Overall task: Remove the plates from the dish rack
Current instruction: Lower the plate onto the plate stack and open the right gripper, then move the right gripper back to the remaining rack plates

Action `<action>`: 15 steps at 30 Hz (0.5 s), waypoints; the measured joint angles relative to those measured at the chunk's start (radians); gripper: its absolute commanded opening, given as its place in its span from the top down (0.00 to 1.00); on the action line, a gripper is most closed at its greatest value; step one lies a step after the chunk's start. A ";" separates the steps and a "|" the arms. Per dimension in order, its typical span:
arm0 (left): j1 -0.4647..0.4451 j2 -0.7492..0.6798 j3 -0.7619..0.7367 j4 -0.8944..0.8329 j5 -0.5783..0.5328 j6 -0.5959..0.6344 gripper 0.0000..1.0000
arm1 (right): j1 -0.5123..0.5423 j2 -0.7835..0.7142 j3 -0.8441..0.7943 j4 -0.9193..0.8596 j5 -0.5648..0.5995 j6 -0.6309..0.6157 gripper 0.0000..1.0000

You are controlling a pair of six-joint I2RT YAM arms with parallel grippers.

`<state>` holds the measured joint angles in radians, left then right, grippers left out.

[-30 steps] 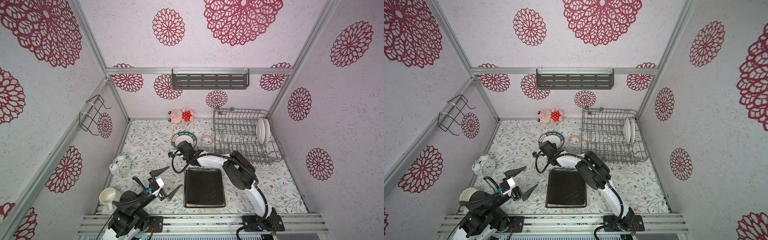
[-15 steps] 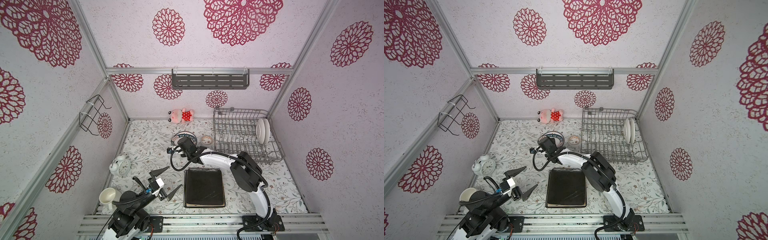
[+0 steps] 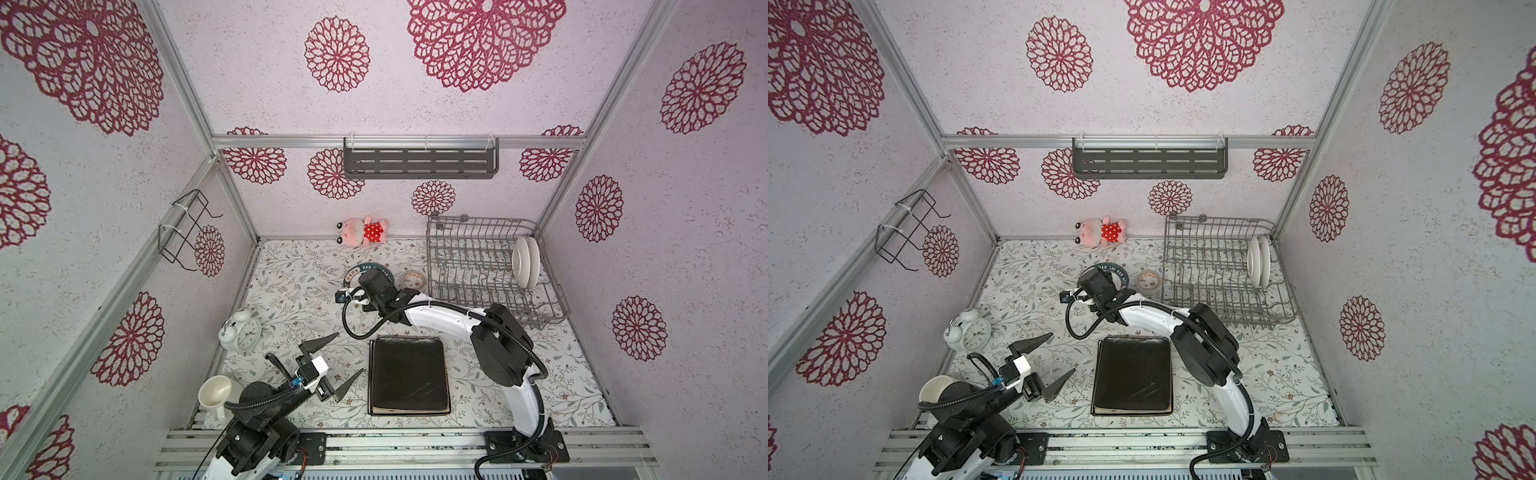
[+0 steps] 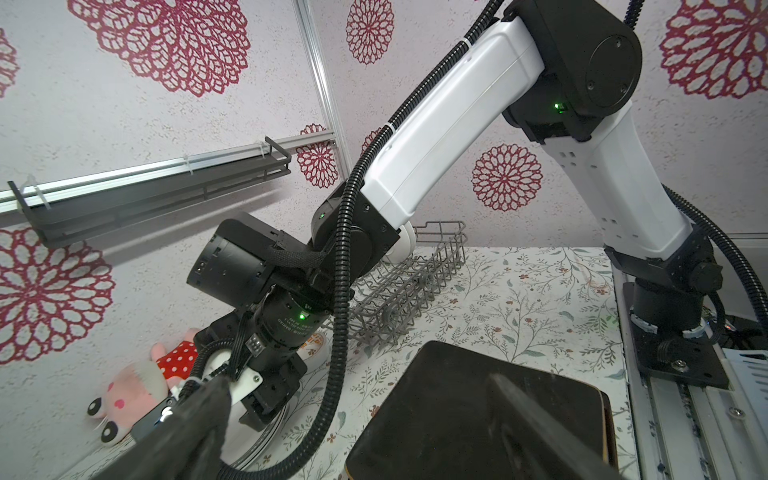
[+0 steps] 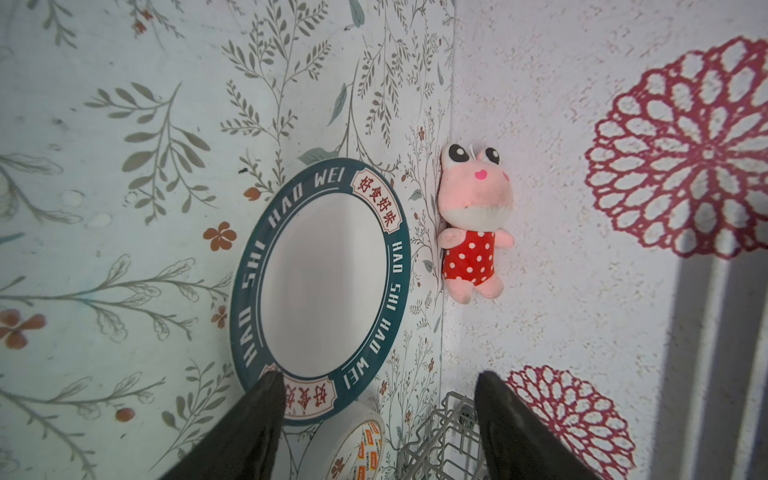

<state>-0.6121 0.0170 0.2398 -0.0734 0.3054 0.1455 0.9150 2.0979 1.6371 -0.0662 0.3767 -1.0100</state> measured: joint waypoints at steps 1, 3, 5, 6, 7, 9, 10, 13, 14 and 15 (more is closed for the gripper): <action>0.000 0.000 0.000 0.000 0.000 0.000 0.03 | -0.002 0.000 0.000 -0.007 -0.012 0.006 0.24; 0.000 0.000 0.000 0.000 0.000 0.000 0.03 | -0.008 0.000 0.002 -0.035 -0.046 0.026 0.24; 0.000 0.000 0.000 0.000 0.000 0.000 0.03 | -0.013 0.005 0.016 -0.077 -0.078 0.051 0.25; 0.000 0.000 0.000 0.000 0.000 0.000 0.02 | -0.016 0.009 0.028 -0.095 -0.097 0.069 0.25; 0.000 0.000 0.000 0.000 0.000 0.000 0.03 | -0.019 0.011 0.035 -0.106 -0.113 0.088 0.25; 0.000 0.000 0.000 0.000 -0.001 0.000 0.03 | -0.029 0.011 0.042 -0.117 -0.153 0.139 0.25; 0.001 0.000 0.000 0.000 -0.001 0.000 0.03 | -0.036 0.010 0.042 -0.117 -0.167 0.164 0.25; 0.001 0.000 0.000 0.000 -0.001 0.000 0.03 | -0.079 -0.006 0.023 -0.116 -0.211 0.268 0.25; 0.001 0.000 0.000 0.000 -0.001 0.000 0.03 | -0.100 -0.021 0.009 -0.118 -0.224 0.306 0.25; 0.001 0.000 0.000 0.000 -0.001 0.000 0.03 | -0.128 -0.043 -0.008 -0.121 -0.234 0.346 0.25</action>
<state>-0.6109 0.0170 0.2398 -0.0734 0.3042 0.1455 0.7872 2.0544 1.6287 -0.1875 0.1429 -0.6640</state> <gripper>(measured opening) 0.974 0.748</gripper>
